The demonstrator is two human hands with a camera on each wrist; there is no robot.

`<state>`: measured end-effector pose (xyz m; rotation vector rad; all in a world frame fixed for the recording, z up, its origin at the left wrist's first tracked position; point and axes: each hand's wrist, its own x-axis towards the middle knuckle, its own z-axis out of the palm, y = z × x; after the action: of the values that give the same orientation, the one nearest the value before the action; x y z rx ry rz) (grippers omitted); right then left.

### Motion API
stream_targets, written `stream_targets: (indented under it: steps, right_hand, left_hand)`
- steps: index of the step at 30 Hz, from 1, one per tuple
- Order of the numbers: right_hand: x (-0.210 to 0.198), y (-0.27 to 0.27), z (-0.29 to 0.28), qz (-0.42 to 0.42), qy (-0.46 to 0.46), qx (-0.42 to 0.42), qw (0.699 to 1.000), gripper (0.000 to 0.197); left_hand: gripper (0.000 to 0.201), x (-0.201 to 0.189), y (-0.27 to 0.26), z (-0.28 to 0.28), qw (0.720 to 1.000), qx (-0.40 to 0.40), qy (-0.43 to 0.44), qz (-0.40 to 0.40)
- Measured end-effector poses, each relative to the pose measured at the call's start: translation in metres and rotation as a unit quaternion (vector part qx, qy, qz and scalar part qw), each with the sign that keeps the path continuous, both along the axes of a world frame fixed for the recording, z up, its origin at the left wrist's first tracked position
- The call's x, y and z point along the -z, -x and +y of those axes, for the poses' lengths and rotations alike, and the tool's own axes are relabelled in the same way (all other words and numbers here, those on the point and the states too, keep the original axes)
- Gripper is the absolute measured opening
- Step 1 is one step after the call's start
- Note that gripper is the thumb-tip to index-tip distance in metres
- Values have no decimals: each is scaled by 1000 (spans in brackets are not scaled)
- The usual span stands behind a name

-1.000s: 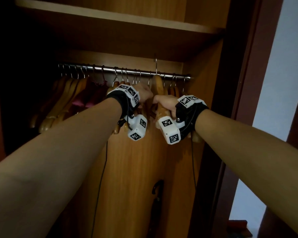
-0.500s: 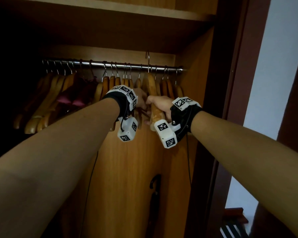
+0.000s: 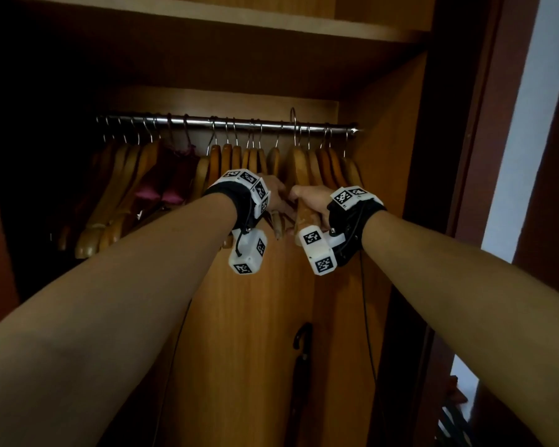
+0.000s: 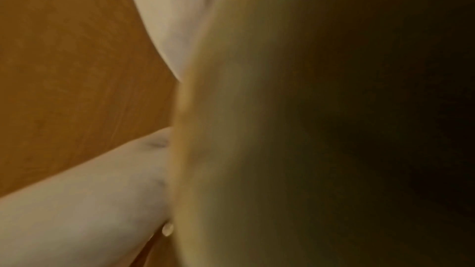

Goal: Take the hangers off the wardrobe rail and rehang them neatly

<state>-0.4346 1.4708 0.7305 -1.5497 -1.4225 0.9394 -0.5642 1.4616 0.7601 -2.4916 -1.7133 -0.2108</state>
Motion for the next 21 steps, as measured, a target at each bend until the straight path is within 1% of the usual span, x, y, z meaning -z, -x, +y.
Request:
stream_targets:
  steps: [2, 5, 8, 9, 12, 16, 21]
  right_hand:
    - [3, 1, 14, -1, -3, 7, 1000, 52]
    - [-4, 14, 5, -9, -26, 8, 1000, 48]
    - [-10, 22, 3, -22, -36, 4, 999, 39]
    - [-11, 23, 4, -24, -37, 5, 999, 38]
    - [-9, 21, 11, -21, -36, -2, 999, 36]
    - [4, 18, 22, -14, -45, 14, 999, 42]
    - [11, 16, 29, -13, -57, 26, 998, 48]
  left_hand:
    - [53, 2, 5, 2, 1000, 8, 1, -7]
    - [50, 2, 11, 4, 1000, 10, -3, -11]
    - [44, -1, 13, 5, 1000, 7, -5, -17]
    - [44, -3, 14, 5, 1000, 7, -5, -17]
    - [55, -7, 18, 7, 1000, 3, -6, -12]
    - [58, -7, 18, 9, 1000, 11, 3, -14]
    - [56, -7, 16, 15, 1000, 14, 2, -15]
